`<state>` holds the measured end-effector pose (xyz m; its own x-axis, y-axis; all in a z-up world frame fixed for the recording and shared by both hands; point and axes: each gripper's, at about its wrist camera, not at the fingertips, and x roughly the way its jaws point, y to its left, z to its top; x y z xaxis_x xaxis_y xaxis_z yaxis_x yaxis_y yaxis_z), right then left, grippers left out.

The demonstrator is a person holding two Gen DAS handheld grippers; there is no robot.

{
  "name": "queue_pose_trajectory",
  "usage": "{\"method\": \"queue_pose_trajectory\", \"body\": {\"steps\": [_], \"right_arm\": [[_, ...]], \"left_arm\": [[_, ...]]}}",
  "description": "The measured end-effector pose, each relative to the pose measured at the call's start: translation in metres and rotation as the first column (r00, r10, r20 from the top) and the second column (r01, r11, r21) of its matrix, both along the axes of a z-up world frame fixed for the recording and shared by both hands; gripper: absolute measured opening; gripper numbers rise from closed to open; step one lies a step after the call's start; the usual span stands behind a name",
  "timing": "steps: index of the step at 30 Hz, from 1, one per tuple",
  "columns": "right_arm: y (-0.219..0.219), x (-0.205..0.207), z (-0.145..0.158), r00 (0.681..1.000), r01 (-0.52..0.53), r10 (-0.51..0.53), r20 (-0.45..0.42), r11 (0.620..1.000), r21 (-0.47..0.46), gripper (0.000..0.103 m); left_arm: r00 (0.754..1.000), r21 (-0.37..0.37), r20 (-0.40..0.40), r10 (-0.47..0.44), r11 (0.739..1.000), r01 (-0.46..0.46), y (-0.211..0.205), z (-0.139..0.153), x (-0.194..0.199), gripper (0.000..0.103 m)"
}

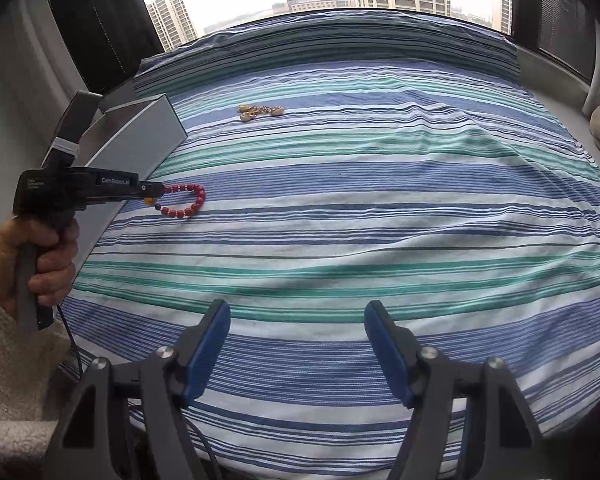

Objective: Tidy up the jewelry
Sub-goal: 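Grasp the red bead bracelet by its amber bead with the left tool, then grasp the gold earring chain with the right tool while the left tool holds the bracelet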

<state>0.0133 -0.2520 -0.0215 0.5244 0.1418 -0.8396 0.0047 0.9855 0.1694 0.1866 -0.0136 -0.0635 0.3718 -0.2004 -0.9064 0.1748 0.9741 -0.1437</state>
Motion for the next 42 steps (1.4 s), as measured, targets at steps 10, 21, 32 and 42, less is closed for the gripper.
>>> {"method": "queue_pose_trajectory", "body": {"steps": [10, 21, 32, 42], "right_arm": [[-0.016, 0.1, 0.034, 0.991, -0.113, 0.111, 0.073, 0.994, 0.015, 0.071], [0.006, 0.339, -0.026, 0.983, -0.052, 0.106, -0.15, 0.944, 0.327, 0.061], [0.08, 0.397, -0.071, 0.973, -0.136, 0.133, -0.188, 0.991, -0.007, 0.038], [0.056, 0.348, -0.03, 0.98, -0.149, 0.156, -0.124, 0.987, 0.062, 0.008]], "left_arm": [[0.996, -0.042, -0.029, 0.079, 0.996, -0.08, 0.052, -0.014, -0.028, 0.016], [0.994, -0.08, -0.017, 0.111, 0.991, -0.112, 0.061, -0.018, -0.036, 0.035], [0.993, -0.086, -0.026, 0.117, 0.989, -0.118, 0.071, -0.017, -0.058, 0.041], [0.986, -0.105, -0.039, 0.165, 0.98, -0.168, 0.089, -0.018, -0.052, 0.045]]}}
